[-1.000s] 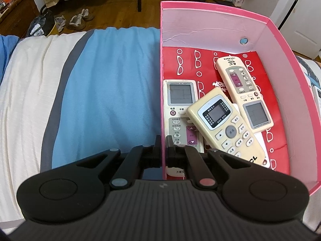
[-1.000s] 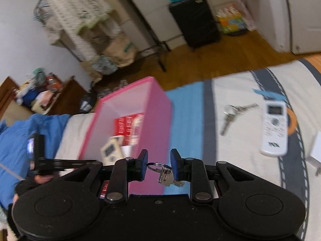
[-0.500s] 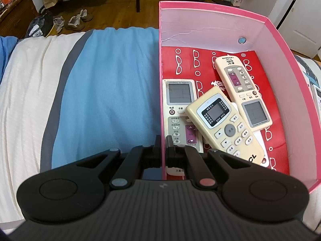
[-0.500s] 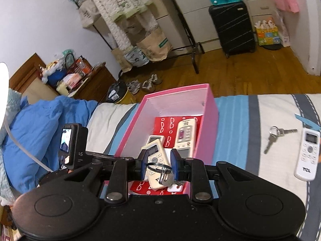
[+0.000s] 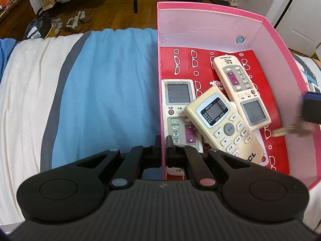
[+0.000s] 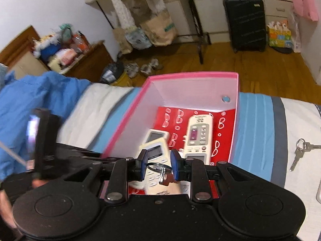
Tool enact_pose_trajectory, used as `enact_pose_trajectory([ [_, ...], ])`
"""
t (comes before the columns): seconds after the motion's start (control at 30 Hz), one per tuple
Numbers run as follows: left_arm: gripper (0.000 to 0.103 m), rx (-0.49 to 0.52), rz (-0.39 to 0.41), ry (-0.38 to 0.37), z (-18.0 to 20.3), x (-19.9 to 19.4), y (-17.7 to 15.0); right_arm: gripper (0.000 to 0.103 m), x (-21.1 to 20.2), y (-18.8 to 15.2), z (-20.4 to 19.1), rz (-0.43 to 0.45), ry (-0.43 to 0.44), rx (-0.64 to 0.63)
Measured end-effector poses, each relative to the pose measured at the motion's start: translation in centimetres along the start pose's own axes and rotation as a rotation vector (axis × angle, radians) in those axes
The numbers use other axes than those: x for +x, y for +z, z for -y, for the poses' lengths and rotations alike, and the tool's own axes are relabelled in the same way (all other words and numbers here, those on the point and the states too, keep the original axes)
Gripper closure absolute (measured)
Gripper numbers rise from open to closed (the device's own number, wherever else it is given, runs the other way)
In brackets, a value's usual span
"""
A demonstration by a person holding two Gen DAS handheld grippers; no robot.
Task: Organize rigid objects
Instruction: 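Carry the keys into the pink box and open the right gripper, then move the right gripper to the white TCL remote and grasp it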
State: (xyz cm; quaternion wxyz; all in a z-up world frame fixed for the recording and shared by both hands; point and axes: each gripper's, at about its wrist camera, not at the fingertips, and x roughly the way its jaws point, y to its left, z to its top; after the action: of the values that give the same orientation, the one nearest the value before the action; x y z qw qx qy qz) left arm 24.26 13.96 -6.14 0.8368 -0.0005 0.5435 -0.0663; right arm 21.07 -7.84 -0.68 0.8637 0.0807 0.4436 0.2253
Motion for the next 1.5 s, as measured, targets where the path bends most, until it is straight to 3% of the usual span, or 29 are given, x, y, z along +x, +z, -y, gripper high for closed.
enact_pose_trajectory([
  [0.17, 0.100, 0.007, 0.003, -0.003, 0.0, -0.1, -0.1, 0.075, 3.5, 0.7, 0.5, -0.035, -0.044, 0.014],
  [0.43, 0.100, 0.014, 0.007, -0.005, 0.0, -0.1, -0.2, 0.069, 4.6, 2.0, 0.3, 0.025, -0.046, -0.028],
  [0.6, 0.100, 0.026, 0.005, 0.002, 0.3, -0.1, -0.1, 0.063, 1.0, 1.9, 0.8, 0.083, -0.022, -0.037],
  [0.67, 0.100, 0.033, 0.005, 0.008, 0.4, -0.1, -0.1, 0.049, -1.1, 1.4, 1.3, 0.112, -0.033, -0.067],
  [0.93, 0.100, 0.040, 0.001, 0.019, 0.6, -0.2, -0.1, 0.037, -10.4, -0.6, 5.1, 0.214, -0.092, -0.106],
  [1.03, 0.100, 0.042, 0.000, 0.023, 0.6, -0.1, -0.1, 0.021, -13.1, -1.6, 6.7, 0.267, -0.136, -0.150],
  [1.17, 0.100, 0.047, 0.000, 0.033, 0.8, -0.1, 0.0, 0.010, -15.0, -2.9, 9.8, 0.327, -0.227, -0.176],
  [1.23, 0.100, 0.049, 0.001, 0.035, 0.8, -0.2, -0.1, 0.008, -15.3, -3.1, 12.1, 0.315, -0.263, -0.121],
  [1.37, 0.100, 0.047, -0.001, 0.036, 0.7, -0.2, -0.1, 0.008, -14.6, -3.0, 18.0, 0.166, -0.254, 0.051],
  [1.5, 0.100, 0.051, -0.003, 0.042, 0.8, -0.2, -0.1, 0.009, -13.0, -3.7, 22.9, 0.084, -0.289, 0.215],
])
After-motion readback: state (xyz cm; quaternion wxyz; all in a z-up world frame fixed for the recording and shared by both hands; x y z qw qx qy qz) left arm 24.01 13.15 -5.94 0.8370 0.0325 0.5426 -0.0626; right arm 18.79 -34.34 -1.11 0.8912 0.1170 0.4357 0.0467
